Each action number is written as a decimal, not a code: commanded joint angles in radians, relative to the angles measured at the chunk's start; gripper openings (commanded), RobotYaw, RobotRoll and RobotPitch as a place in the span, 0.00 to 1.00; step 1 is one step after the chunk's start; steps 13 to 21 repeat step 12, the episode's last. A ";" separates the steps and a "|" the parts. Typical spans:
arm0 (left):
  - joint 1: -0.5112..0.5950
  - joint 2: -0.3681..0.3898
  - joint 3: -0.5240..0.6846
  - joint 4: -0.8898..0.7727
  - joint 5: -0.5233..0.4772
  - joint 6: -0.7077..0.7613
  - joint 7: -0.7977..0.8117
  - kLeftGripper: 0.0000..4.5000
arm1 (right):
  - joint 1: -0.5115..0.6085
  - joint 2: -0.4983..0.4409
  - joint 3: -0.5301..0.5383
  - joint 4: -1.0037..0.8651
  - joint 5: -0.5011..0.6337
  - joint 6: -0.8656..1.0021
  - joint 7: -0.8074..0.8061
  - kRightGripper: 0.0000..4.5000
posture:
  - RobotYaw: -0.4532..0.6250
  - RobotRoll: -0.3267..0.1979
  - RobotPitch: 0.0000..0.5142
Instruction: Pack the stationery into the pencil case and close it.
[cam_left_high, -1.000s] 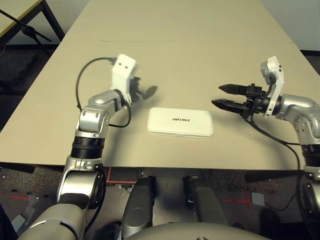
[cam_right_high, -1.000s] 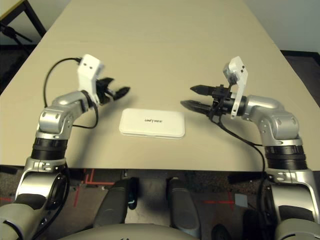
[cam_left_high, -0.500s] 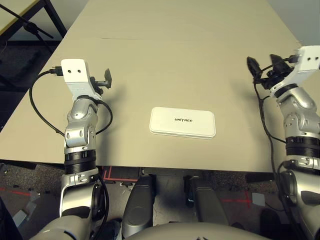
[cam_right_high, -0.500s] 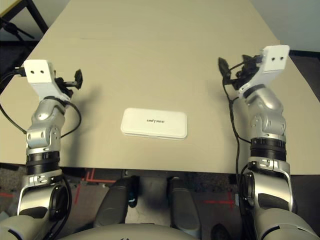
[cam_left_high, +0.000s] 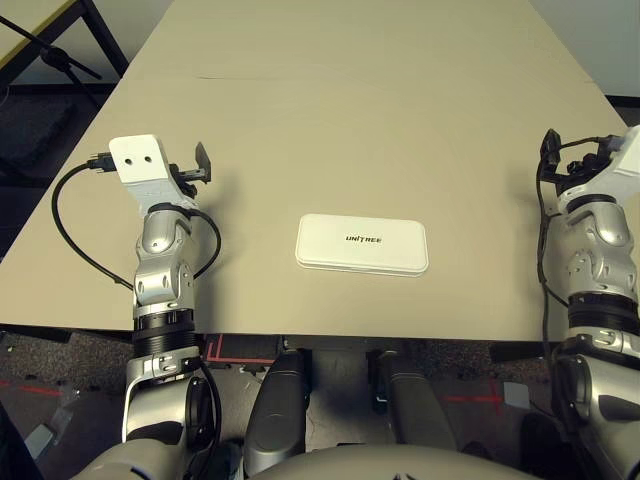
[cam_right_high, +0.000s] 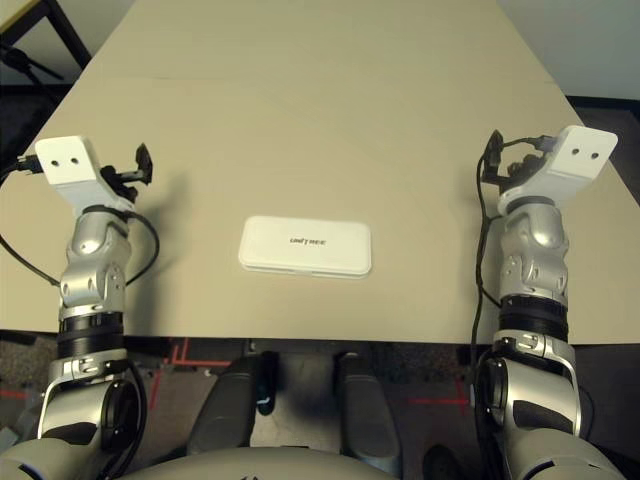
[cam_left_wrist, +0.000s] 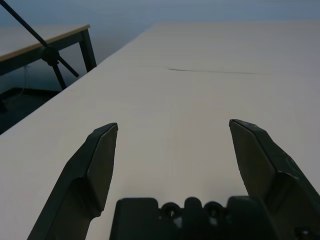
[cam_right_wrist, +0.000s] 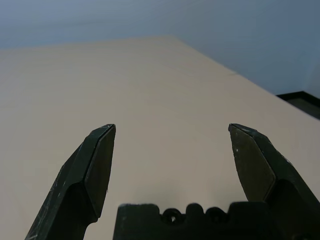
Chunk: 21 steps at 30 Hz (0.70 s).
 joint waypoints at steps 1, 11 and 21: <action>0.005 -0.008 -0.008 0.012 0.001 -0.014 0.012 1.00 | 0.020 0.004 -0.015 0.016 0.003 0.000 -0.010 1.00 | 0.58 0.62 0.32; 0.022 -0.023 -0.007 -0.004 -0.015 -0.010 0.013 1.00 | 0.029 0.026 -0.009 0.012 0.009 0.012 -0.006 1.00 | 0.60 0.62 0.32; 0.023 -0.023 -0.006 -0.007 -0.017 -0.007 0.013 1.00 | 0.028 0.027 -0.008 0.011 0.009 0.014 -0.004 1.00 | 0.60 0.62 0.32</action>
